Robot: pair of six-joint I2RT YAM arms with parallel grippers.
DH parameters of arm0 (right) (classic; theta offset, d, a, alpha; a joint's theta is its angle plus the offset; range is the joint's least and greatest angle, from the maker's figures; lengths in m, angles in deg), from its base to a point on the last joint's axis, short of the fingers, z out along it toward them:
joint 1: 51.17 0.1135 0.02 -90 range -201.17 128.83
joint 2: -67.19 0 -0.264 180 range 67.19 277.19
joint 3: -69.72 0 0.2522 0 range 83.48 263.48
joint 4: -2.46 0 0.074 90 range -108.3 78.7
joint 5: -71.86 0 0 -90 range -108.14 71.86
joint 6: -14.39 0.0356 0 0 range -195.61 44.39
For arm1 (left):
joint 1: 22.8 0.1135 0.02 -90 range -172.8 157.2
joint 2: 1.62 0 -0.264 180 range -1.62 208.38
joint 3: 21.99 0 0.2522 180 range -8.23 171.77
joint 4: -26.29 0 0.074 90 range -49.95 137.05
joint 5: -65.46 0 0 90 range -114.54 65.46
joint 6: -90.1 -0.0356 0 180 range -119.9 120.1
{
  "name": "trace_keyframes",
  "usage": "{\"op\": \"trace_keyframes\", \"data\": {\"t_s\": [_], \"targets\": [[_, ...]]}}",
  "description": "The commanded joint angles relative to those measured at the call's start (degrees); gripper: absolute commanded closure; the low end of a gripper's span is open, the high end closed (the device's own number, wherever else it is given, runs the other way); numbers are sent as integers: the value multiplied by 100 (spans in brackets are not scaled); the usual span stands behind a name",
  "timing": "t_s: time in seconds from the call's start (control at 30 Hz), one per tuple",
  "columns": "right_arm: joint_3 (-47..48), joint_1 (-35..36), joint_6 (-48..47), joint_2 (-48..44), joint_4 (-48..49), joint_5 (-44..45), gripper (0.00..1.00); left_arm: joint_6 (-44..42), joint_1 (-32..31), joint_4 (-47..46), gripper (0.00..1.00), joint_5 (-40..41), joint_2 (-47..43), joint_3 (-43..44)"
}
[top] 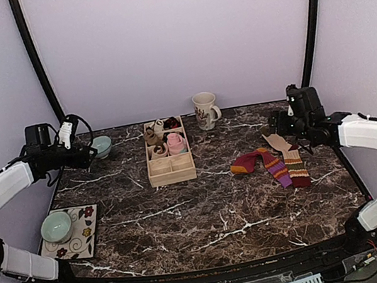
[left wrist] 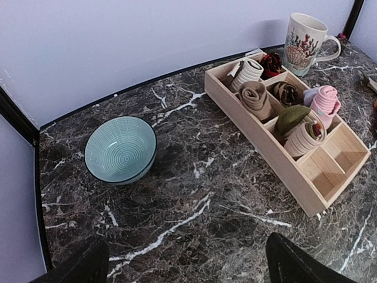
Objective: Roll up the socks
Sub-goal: Adjust the sock at the center of the board.
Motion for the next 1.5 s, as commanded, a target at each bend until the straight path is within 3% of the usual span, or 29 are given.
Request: {"op": "trace_keyframes", "data": {"t_s": [0.0,0.3,0.53,0.87,1.07,1.2,1.27,1.47], "targets": [[114,601,-127,655,-307,387,12,-255,23,854,5,-330,-430,-128],[1244,1120,-442,2603,-914,682,24,-435,24,1465,6,-369,-884,-235],[1291,1168,-398,2958,-850,797,32,-519,11,1634,6,-521,-942,-163],[1585,1174,-621,3471,-799,681,54,-484,14,1623,6,-498,-1009,-221],[1918,1170,-748,3599,-921,608,65,-365,12,1583,6,-578,-1081,-227],[2148,1169,-717,3530,-1057,513,91,-222,7,1552,3,-758,-1085,-189],[2206,1171,-588,3375,-1099,426,99,-190,0,1566,3,-757,-1051,-174],[1911,1169,501,2389,-902,421,100,-219,-105,1675,2,-574,-897,-129]]}}
